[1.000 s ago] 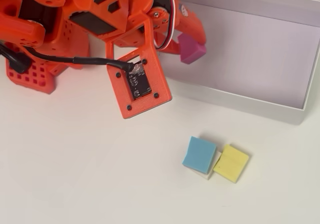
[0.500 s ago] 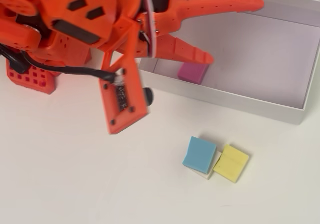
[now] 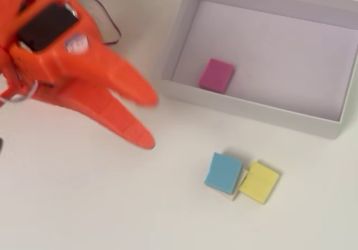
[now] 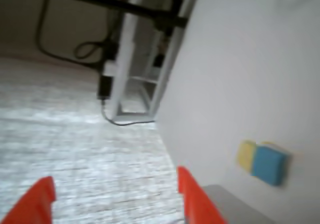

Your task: Grasp the pink cuboid and put it in the bin.

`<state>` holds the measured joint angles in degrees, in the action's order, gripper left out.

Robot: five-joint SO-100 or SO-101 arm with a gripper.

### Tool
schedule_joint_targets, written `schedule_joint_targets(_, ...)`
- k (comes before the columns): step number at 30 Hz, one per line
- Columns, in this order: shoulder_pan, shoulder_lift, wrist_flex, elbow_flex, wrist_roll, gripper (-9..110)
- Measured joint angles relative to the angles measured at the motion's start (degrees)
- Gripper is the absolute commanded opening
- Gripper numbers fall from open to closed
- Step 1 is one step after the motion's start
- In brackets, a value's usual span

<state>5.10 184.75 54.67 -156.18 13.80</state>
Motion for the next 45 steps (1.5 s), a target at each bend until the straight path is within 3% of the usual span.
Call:
schedule_joint_targets(4, -2.02, 4.31, 12.30, -5.01, -0.88, 30)
schedule_joint_targets(6, -1.93, 3.96, 16.61, -6.86, -1.14, 17)
schedule_joint_targets(9, -2.02, 4.31, 19.69, -8.17, -1.23, 5)
schedule_joint_targets(19, -2.11, 5.10, 22.94, -9.76, -1.23, -8)
schedule_joint_targets(45, -1.58, 5.01, 21.62, -12.92, -4.04, -8)
